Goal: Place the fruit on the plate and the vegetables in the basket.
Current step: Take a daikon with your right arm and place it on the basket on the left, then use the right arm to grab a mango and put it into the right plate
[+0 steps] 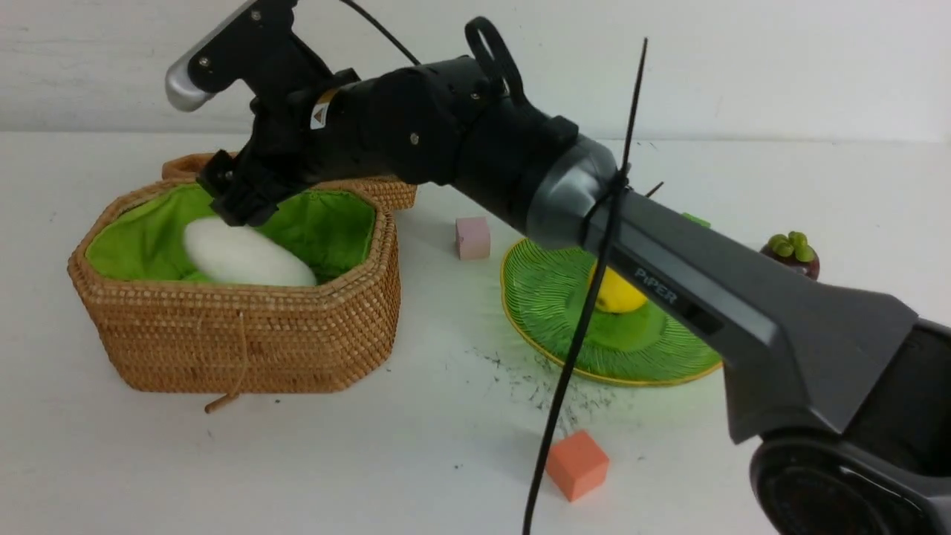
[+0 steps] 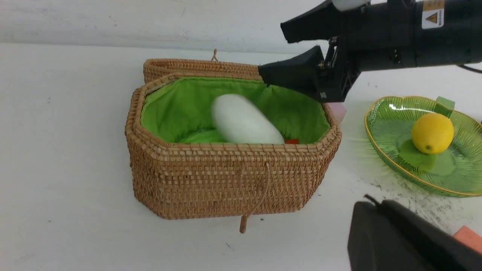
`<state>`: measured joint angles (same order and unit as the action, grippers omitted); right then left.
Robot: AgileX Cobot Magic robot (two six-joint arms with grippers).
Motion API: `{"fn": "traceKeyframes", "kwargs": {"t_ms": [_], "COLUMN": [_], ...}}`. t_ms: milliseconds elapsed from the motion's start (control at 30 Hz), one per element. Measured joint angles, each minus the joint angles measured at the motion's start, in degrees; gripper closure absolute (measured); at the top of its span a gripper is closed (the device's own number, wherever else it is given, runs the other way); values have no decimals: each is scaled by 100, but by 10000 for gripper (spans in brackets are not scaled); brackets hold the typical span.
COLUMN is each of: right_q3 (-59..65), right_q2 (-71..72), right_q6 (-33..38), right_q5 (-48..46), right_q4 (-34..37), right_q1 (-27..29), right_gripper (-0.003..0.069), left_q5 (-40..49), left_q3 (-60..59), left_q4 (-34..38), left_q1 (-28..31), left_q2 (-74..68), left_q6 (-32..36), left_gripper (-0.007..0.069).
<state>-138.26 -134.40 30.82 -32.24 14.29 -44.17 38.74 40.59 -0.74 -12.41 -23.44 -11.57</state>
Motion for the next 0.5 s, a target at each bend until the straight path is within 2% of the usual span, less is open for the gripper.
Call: {"fn": "traceKeyframes", "kwargs": {"t_ms": [33, 133, 233, 267, 300, 367, 500], "right_q3": [0, 0, -6, -19, -19, -57, 132], "right_q2": [15, 444, 939, 1326, 1367, 1752, 2223], "right_q6": [-19, -319, -735, -1040, -1066, -1244, -1723], "right_q5": [-39, -1053, -2057, -2742, -2911, -3668, -3963], "right_q4": [-6, -112, -368, -650, -718, -1102, -1529], "right_q1": [0, 0, 0, 18, 30, 130, 516], "right_gripper": [-13, 48, 133, 210, 232, 367, 597], "left_q5": [5, 65, 65, 65, 65, 101, 225], "left_q3": [0, 0, 0, 0, 0, 0, 0], "left_q4": [0, 294, 736, 1161, 1224, 2038, 3330], "left_q1": [0, 0, 0, 0, 0, 0, 0], "left_q2": [0, 0, 0, 0, 0, 0, 0], "left_q6": [0, 119, 629, 1096, 1157, 1989, 3170], "left_gripper": [638, 638, 638, 637, 638, 638, 638]}}
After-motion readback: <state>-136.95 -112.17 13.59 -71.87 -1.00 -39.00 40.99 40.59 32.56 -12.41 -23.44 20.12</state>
